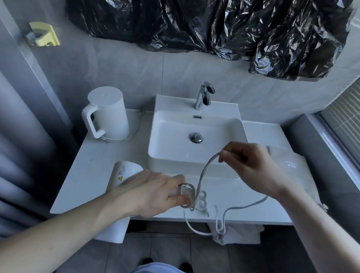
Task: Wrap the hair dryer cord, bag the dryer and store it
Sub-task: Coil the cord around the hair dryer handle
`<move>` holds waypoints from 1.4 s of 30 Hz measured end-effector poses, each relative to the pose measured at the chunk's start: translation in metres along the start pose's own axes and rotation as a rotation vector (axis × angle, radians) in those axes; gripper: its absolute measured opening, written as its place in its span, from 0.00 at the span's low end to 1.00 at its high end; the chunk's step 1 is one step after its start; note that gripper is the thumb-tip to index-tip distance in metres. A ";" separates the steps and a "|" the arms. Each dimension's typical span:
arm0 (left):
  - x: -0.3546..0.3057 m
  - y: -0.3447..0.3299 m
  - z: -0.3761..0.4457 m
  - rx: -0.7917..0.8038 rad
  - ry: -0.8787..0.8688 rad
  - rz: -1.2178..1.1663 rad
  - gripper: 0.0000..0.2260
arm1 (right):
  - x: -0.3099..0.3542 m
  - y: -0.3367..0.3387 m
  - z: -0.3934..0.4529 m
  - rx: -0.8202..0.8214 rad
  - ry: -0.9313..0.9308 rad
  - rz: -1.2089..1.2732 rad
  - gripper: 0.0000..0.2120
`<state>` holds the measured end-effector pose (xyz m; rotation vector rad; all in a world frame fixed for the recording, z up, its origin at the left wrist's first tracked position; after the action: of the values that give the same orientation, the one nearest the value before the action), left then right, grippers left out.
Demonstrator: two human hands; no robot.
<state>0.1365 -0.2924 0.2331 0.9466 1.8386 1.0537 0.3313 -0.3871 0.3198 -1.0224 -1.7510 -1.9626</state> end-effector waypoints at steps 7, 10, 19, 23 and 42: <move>-0.025 0.025 -0.019 -0.096 -0.071 -0.031 0.28 | -0.021 -0.041 0.016 -0.030 -0.035 0.186 0.14; -0.028 0.037 -0.025 -0.136 -0.077 -0.045 0.27 | -0.023 -0.066 0.016 0.041 -0.063 0.310 0.17; -0.005 0.052 -0.015 -0.298 -0.066 -0.240 0.27 | -0.033 -0.129 -0.009 0.221 -0.335 0.698 0.14; 0.004 0.058 -0.007 -0.295 -0.013 -0.213 0.28 | -0.027 -0.136 -0.016 0.257 -0.328 0.674 0.22; 0.013 0.018 0.024 -0.061 0.001 0.017 0.20 | 0.037 -0.027 -0.049 0.219 -0.080 -0.102 0.09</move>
<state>0.1567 -0.2664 0.2376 0.9274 1.7918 1.1142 0.2734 -0.4208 0.3253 -0.9645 -2.0462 -1.7589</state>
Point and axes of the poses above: each hand's wrist, its own z-axis towards the middle knuckle, its own y-axis out of the back of the hand, x = y × z, the point moved 7 cm from there along z, towards the middle knuckle, and after that the axes turned 3 degrees about x, right-handed, at the moved point
